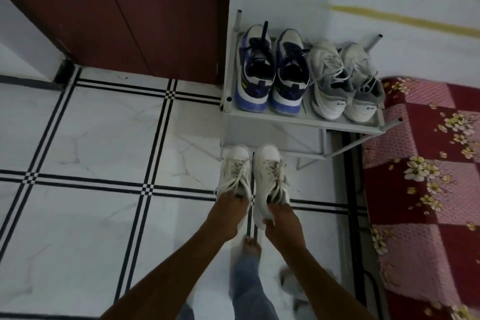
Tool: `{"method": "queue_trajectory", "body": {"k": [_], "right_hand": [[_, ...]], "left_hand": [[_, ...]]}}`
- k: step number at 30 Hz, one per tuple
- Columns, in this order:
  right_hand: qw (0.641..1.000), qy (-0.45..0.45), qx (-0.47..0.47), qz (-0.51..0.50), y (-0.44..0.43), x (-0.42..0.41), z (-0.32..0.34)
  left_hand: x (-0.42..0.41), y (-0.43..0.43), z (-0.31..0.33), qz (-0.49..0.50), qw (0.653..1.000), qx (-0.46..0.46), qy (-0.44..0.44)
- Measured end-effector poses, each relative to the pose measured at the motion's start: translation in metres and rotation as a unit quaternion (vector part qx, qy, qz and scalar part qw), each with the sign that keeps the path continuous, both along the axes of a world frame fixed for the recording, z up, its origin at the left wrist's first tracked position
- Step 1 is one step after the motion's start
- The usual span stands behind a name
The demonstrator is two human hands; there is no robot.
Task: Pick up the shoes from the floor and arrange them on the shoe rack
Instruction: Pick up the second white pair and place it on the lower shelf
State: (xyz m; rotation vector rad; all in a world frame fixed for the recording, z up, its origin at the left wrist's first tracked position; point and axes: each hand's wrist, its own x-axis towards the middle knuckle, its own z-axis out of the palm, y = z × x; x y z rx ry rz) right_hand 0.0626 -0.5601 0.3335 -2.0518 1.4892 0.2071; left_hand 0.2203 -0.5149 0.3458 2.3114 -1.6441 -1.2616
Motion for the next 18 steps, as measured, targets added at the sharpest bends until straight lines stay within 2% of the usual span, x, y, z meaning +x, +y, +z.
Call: {"method": "queue_trajectory", "body": {"k": [1,6,11,18], "right_hand": [[1.0,-0.007,-0.013,0.011,-0.019,-0.002,-0.012],[0.994,-0.032,-0.092,0.051,-0.103,0.003,-0.089],[0.979,-0.087,-0.174,0.058,-0.17,0.023,-0.165],[0.96,-0.125,-0.234,0.089,-0.243,0.058,-0.246]], "left_hand": [[-0.006,-0.018,-0.009,-0.011,1.0,0.003,-0.015],[-0.015,-0.094,-0.069,-0.086,0.983,-0.099,-0.127],[0.004,-0.161,-0.141,-0.104,0.955,-0.212,-0.182],[0.039,-0.226,-0.219,-0.106,0.936,-0.24,-0.234]]}}
